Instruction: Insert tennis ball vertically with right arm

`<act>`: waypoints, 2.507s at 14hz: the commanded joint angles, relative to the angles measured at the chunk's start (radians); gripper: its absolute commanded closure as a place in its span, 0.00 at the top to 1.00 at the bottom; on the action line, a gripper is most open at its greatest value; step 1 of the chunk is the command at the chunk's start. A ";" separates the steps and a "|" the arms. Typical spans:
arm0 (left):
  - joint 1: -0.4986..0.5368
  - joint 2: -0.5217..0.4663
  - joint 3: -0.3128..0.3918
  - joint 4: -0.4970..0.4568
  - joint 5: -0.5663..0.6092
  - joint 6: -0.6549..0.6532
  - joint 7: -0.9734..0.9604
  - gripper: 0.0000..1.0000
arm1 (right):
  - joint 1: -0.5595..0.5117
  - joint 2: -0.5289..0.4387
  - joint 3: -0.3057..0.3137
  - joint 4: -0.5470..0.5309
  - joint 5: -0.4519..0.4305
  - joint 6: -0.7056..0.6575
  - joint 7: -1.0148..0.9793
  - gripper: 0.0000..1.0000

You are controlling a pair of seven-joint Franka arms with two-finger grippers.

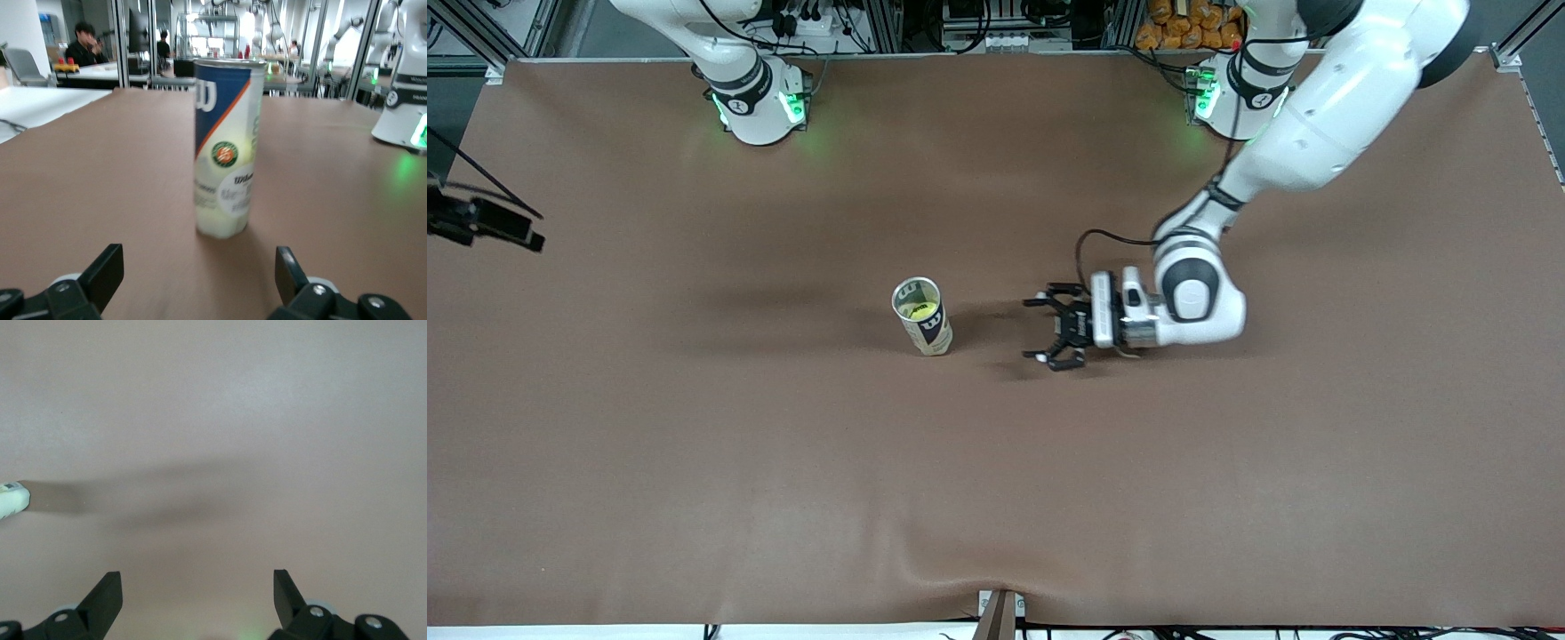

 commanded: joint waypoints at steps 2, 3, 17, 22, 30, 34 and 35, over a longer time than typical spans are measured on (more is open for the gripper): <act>0.094 -0.105 -0.001 -0.044 0.216 -0.075 -0.185 1.00 | -0.011 -0.010 0.017 0.049 -0.022 -0.086 0.040 1.00; 0.123 -0.110 -0.003 -0.037 0.276 -0.095 -0.231 1.00 | -0.008 -0.010 0.017 0.060 -0.022 -0.099 0.063 1.00; 0.452 -0.209 -0.001 0.148 1.080 -0.485 -0.782 1.00 | 0.021 0.012 0.016 0.146 -0.010 -0.127 0.106 1.00; 0.456 -0.228 -0.001 0.283 1.278 -0.598 -0.997 1.00 | 0.019 0.012 0.016 0.148 -0.008 -0.130 0.106 1.00; 0.405 -0.262 0.002 0.393 1.382 -0.652 -1.187 1.00 | 0.024 0.012 0.017 0.148 -0.007 -0.127 0.106 1.00; 0.339 -0.369 0.029 0.395 1.432 -0.690 -1.405 1.00 | 0.025 0.012 0.017 0.148 -0.007 -0.132 0.104 1.00; 0.278 -0.399 0.089 0.397 1.432 -0.707 -1.463 1.00 | 0.025 0.012 0.017 0.148 -0.007 -0.133 0.106 1.00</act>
